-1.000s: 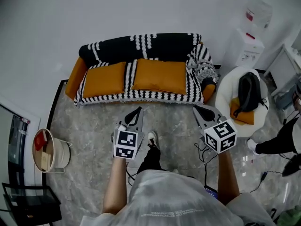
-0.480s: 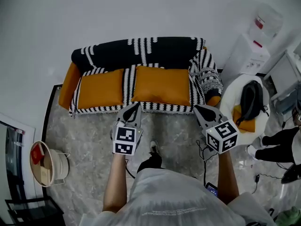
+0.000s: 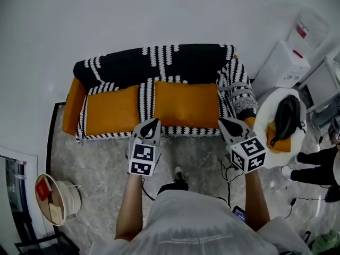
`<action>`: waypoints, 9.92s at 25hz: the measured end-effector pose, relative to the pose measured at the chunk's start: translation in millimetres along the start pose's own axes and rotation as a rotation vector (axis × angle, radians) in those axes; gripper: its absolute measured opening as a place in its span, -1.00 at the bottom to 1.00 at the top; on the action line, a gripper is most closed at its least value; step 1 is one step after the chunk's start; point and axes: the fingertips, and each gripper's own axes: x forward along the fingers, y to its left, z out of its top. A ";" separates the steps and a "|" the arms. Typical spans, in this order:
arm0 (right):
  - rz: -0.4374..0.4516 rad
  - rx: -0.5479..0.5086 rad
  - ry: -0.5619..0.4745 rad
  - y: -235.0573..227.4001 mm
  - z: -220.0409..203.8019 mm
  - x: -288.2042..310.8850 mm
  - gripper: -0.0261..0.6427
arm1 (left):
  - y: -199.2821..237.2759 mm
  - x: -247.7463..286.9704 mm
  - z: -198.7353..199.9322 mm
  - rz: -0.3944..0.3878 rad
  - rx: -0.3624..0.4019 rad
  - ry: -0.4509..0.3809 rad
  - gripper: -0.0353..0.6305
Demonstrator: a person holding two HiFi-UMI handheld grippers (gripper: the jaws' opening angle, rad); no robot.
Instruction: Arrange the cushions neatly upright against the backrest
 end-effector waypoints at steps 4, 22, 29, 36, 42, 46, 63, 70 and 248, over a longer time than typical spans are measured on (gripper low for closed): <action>-0.052 0.017 0.026 -14.5 -0.6 35.4 -0.91 | 27.3 29.6 -11.2 -0.028 -0.015 0.028 -0.86; -0.251 0.249 0.258 -117.8 -140.7 99.8 -0.91 | 62.3 143.6 -115.5 -0.100 -0.111 0.234 -0.86; -0.266 0.305 0.351 -145.2 -215.0 138.6 -0.88 | 74.6 178.8 -173.3 -0.060 -0.157 0.281 -0.86; -0.284 0.295 0.455 -163.1 -297.8 162.6 -0.80 | 87.1 209.3 -254.9 -0.025 -0.183 0.352 -0.66; -0.316 0.328 0.531 -181.1 -372.9 176.9 -0.72 | 88.4 233.6 -334.7 -0.036 -0.183 0.445 -0.60; -0.322 0.323 0.571 -185.8 -407.8 192.9 -0.66 | 90.3 248.3 -379.0 -0.061 -0.190 0.505 -0.49; -0.352 0.258 0.747 -231.8 -521.8 239.0 -0.48 | 86.4 291.6 -482.2 -0.046 -0.150 0.653 -0.40; -0.313 0.245 0.791 -234.9 -530.1 249.9 -0.66 | 79.9 294.6 -479.5 -0.061 -0.164 0.682 -0.56; 0.137 -0.254 -0.003 67.2 128.9 167.3 -0.91 | 208.1 -126.2 -16.3 0.579 -0.248 -0.054 -0.84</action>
